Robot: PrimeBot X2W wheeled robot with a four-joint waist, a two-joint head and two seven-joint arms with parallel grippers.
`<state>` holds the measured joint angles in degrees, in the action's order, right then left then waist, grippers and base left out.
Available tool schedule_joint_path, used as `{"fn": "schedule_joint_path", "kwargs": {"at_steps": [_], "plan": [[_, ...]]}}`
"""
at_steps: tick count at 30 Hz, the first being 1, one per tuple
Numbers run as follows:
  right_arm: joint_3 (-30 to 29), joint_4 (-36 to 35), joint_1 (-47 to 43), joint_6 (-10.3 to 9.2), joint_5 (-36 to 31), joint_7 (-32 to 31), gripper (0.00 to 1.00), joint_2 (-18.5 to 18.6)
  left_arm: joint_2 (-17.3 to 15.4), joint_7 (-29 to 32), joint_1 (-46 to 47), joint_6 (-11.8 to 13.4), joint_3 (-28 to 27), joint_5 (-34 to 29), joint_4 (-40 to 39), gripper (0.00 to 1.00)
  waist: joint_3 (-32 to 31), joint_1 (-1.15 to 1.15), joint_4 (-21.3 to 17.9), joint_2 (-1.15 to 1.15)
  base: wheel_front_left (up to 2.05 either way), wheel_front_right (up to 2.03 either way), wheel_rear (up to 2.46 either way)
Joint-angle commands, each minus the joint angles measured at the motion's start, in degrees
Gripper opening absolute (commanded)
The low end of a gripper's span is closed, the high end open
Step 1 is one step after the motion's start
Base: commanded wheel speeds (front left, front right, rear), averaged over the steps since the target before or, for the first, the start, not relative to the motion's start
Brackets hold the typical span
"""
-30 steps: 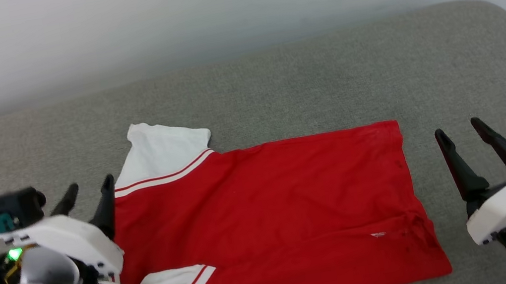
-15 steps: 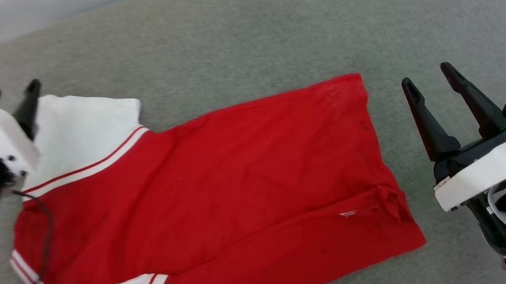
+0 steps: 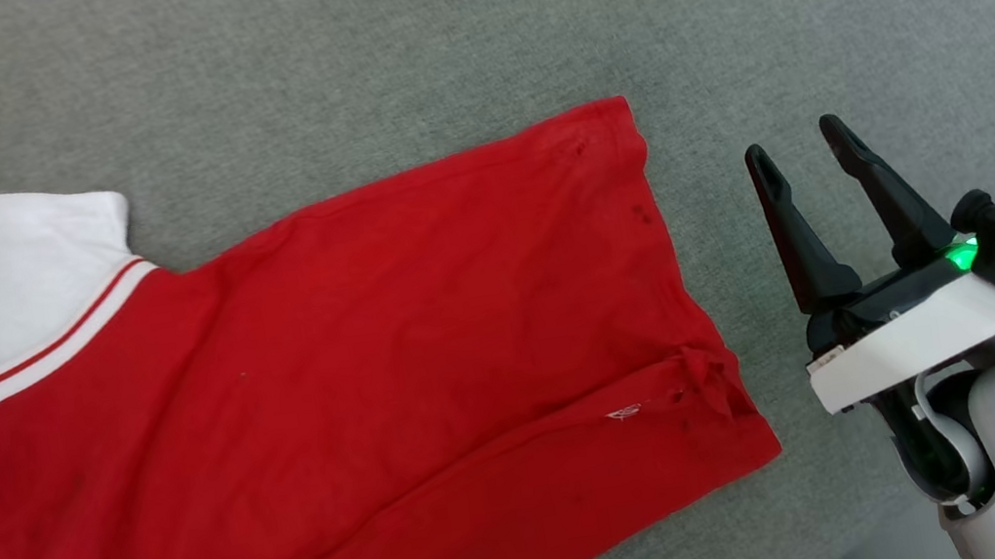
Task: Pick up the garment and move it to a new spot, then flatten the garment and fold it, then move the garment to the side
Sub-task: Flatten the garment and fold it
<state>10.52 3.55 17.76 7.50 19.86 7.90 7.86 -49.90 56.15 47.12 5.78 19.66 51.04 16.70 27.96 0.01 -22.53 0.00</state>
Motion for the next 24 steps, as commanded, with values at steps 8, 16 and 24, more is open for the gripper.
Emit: {"fn": "schedule_joint_path", "kwargs": {"at_steps": [8, 16, 24], "plan": [[0.12, 2.21, 1.82, -0.02, 2.2, 1.01, 1.0, -0.27, 2.27, 4.8, -2.72, 3.26, 1.88, 1.47, 1.2, 0.01, 2.85, -0.01, -2.45, 0.0, 0.0, 0.0, 0.0], [-3.55, 5.93, 3.79, -0.02, 7.54, -3.87, 1.0, 2.48, 4.8, -0.58, -2.89, 3.13, 1.6, 0.7, 1.75, 0.0, 1.09, -0.01, -0.01, 0.0, 0.0, 0.0, 0.0], [-1.04, 10.66, 9.74, -0.02, 15.78, -19.9, 1.0, 9.74, 8.38, -9.9, 2.72, 0.38, 2.42, -2.84, 0.36, 0.0, -1.28, -0.01, 6.18, 0.0, 0.0, 0.0, 0.0]]}}
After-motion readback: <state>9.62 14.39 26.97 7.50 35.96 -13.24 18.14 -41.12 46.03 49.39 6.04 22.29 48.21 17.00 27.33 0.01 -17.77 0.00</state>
